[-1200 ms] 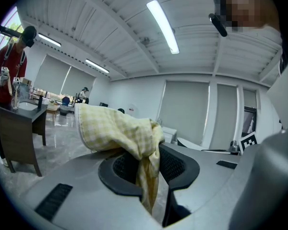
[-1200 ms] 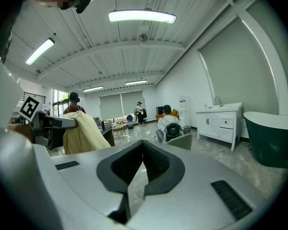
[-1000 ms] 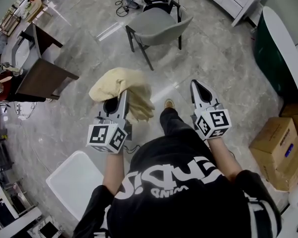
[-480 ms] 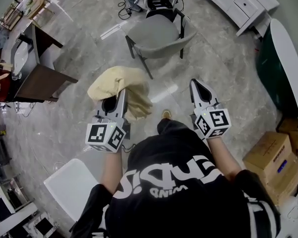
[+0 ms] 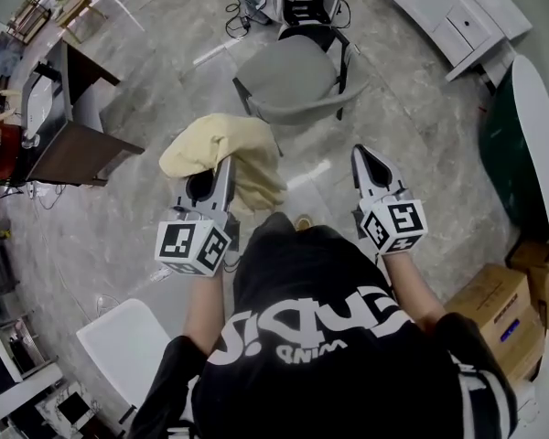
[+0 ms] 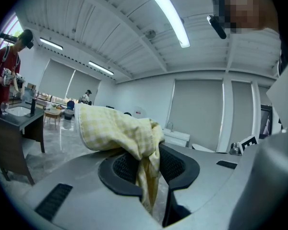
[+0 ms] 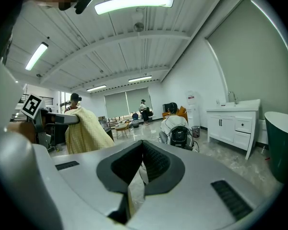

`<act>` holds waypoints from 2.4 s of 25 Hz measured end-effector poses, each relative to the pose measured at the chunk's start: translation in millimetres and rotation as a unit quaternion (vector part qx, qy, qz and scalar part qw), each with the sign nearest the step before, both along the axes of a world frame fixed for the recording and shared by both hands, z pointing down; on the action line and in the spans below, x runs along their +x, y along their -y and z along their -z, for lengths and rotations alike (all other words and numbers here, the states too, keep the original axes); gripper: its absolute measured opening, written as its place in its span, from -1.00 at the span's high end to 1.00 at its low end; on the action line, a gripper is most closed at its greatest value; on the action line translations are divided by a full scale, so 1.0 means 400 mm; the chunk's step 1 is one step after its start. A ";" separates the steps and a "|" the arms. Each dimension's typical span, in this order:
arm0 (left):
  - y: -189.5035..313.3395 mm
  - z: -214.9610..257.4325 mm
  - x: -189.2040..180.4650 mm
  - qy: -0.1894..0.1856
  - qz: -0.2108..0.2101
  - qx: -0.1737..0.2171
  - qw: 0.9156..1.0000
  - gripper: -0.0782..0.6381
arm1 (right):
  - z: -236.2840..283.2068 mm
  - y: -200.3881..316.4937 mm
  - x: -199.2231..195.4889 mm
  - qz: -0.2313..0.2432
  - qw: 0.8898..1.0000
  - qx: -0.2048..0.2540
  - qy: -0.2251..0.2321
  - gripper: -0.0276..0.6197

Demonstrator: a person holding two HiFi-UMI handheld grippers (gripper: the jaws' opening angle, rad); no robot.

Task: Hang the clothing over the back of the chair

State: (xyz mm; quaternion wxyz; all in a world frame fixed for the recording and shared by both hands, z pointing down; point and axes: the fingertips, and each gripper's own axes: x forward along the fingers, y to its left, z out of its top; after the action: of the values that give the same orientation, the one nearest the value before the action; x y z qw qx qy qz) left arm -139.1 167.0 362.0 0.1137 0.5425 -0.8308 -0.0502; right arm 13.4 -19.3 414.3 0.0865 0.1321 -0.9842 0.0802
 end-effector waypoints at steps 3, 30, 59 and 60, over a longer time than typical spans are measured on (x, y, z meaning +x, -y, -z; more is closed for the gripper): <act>0.037 0.006 -0.037 0.004 0.000 0.001 1.000 0.49 | -0.008 0.034 -0.027 -0.002 1.000 -0.003 -0.001 0.87; 0.430 0.029 -0.467 -0.006 -0.094 0.006 0.996 0.49 | 0.030 0.348 -0.422 -0.074 0.997 0.001 -0.003 0.87; 0.667 0.300 -0.516 0.098 -0.123 0.078 0.984 0.49 | 0.076 0.504 -0.501 -0.052 0.998 0.018 0.013 0.87; 0.677 0.320 -0.519 0.103 -0.127 0.083 0.983 0.49 | 0.076 0.506 -0.504 -0.052 0.998 0.018 0.013 0.87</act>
State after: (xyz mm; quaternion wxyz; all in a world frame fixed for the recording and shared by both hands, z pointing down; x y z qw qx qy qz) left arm -346.8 -103.7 234.1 -0.0120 0.6532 -0.7555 -0.0481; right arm -188.2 -221.6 383.8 0.0671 0.1833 -0.9783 0.0689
